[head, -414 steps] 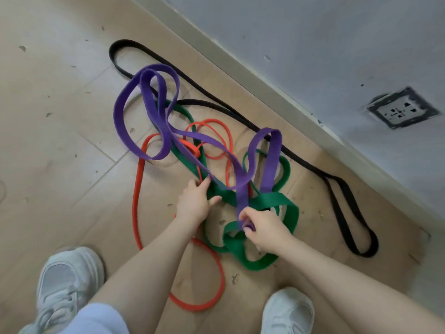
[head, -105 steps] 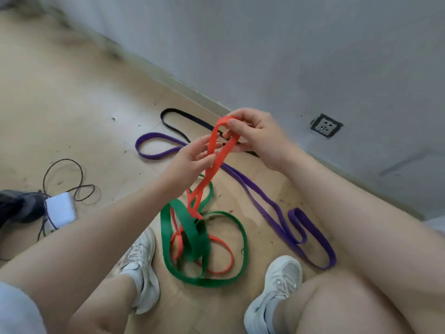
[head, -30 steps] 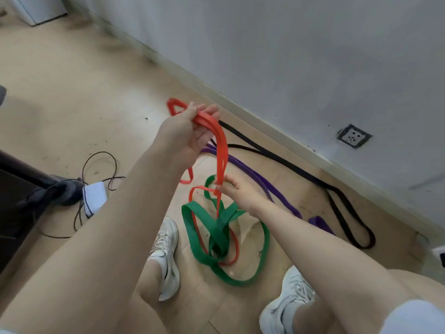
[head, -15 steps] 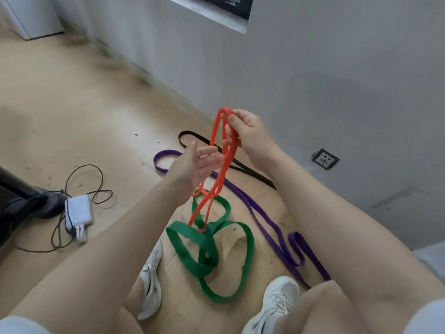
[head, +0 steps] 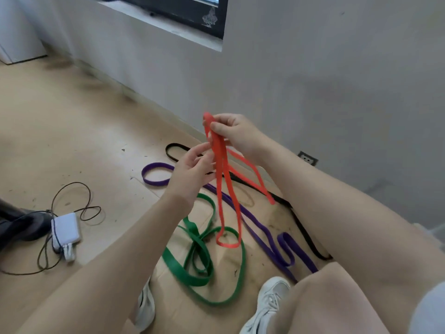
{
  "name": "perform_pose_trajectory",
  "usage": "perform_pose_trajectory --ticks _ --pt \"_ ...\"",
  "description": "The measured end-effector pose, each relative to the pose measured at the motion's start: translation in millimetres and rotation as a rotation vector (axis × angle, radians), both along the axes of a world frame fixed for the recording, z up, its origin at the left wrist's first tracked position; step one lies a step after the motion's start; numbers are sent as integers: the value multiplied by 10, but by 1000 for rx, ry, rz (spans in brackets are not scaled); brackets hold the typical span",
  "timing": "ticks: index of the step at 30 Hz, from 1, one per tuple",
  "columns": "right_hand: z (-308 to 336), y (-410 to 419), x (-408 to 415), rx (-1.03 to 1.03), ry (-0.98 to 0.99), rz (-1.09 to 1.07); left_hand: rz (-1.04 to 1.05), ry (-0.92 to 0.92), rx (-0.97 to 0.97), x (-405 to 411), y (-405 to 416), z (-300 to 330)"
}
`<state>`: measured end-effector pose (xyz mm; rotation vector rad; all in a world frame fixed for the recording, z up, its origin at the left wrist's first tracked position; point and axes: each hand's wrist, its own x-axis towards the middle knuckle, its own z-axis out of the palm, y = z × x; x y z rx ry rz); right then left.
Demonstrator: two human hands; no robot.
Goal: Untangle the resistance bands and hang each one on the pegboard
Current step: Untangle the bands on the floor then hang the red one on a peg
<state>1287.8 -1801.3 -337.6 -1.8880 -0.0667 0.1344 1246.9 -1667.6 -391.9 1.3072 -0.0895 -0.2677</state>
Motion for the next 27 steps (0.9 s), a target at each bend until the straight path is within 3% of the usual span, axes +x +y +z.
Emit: perform_pose_trajectory --ticks 4,6,9,11,16,21,27 --pt "-198 -65 -121 -324 3 80 183 293 -74 148 -7 -160" --pt "-204 -119 -172 -354 13 113 282 110 154 207 50 -249" --pt "-155 -195 -226 -385 23 169 96 -451 698 273 136 -333" --pt "-109 -252 -255 -365 13 166 -78 -507 808 307 138 -385" --pt "4 -547 -378 -238 22 118 -353 -218 856 375 249 -684" --pt "65 -711 -506 -116 3 152 -329 -315 588 341 -52 -554" --pt "128 -854 -646 -58 -47 46 -284 -293 623 329 -97 -267"
